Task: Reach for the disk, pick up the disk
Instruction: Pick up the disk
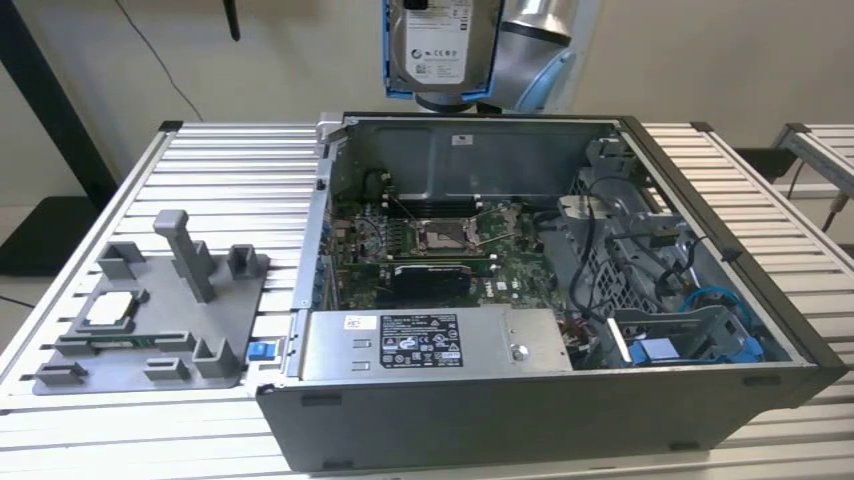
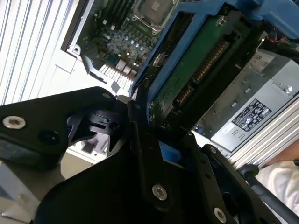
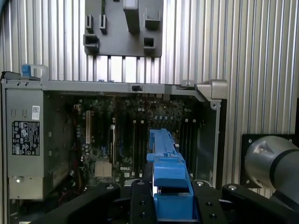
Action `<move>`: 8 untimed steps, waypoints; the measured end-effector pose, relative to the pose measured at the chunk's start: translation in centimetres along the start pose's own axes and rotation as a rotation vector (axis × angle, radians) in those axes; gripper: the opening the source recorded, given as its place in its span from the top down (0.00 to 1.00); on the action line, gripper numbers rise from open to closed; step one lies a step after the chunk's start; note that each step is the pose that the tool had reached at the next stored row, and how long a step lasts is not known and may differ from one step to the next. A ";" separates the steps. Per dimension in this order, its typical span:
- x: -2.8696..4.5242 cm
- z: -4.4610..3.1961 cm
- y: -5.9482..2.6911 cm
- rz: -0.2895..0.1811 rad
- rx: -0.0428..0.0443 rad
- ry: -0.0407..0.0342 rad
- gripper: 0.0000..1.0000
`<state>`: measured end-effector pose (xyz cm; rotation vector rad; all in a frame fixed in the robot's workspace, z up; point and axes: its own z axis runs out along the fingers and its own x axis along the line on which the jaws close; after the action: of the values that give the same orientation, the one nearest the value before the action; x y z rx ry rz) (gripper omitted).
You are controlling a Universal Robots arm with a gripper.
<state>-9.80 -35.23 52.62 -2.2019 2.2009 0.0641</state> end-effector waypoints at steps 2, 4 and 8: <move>0.00 0.03 -0.78 0.000 0.0000 0.0000 1.00; 0.00 0.06 -1.55 0.000 0.0000 0.0000 1.00; 0.01 0.12 -3.10 0.000 0.0000 0.0000 1.00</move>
<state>-6.70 -35.23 52.47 -2.2019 2.2008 0.0640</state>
